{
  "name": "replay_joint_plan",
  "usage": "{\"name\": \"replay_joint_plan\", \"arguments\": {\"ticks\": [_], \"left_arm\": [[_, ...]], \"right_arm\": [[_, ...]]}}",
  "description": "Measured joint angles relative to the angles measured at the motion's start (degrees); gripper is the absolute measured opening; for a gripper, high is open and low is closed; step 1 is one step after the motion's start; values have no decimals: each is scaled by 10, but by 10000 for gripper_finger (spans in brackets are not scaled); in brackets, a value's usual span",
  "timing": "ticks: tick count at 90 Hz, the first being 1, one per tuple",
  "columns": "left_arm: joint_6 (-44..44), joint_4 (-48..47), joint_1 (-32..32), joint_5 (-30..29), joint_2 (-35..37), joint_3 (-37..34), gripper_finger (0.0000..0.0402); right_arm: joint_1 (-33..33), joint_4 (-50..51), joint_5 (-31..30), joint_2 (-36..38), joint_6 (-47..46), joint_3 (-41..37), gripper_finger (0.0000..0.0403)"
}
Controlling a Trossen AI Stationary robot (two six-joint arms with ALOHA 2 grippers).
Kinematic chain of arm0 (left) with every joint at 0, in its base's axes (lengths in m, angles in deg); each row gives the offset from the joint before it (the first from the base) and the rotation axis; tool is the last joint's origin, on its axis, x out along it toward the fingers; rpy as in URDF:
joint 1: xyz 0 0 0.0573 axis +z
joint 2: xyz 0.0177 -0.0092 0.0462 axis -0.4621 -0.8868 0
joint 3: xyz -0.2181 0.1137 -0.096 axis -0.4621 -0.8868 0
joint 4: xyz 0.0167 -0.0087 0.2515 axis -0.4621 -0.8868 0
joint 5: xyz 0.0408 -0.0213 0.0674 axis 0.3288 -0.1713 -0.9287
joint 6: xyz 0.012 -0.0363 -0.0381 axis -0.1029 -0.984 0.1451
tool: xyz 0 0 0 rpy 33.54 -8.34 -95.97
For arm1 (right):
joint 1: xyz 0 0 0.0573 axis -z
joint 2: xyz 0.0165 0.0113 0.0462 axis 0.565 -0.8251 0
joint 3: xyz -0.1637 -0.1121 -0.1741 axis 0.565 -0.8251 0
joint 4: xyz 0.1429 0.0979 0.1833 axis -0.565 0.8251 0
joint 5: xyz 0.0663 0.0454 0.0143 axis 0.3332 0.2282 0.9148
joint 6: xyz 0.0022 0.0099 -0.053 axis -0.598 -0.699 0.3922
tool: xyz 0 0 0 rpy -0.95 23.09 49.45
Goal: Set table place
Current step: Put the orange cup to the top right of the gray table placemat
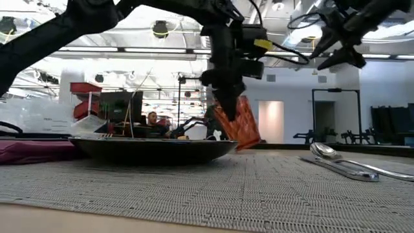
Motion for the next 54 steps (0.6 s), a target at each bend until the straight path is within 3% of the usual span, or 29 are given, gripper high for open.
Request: {"name": "replay_joint_plan", "arguments": {"ticks": [37, 54], "left_arm": [[47, 51, -32, 2, -6, 0, 1], [42, 103, -42, -14, -7, -2, 48]], "right_arm": [[0, 12, 19, -140, 106, 130, 180], [0, 26, 45, -150, 129, 135, 190]]}}
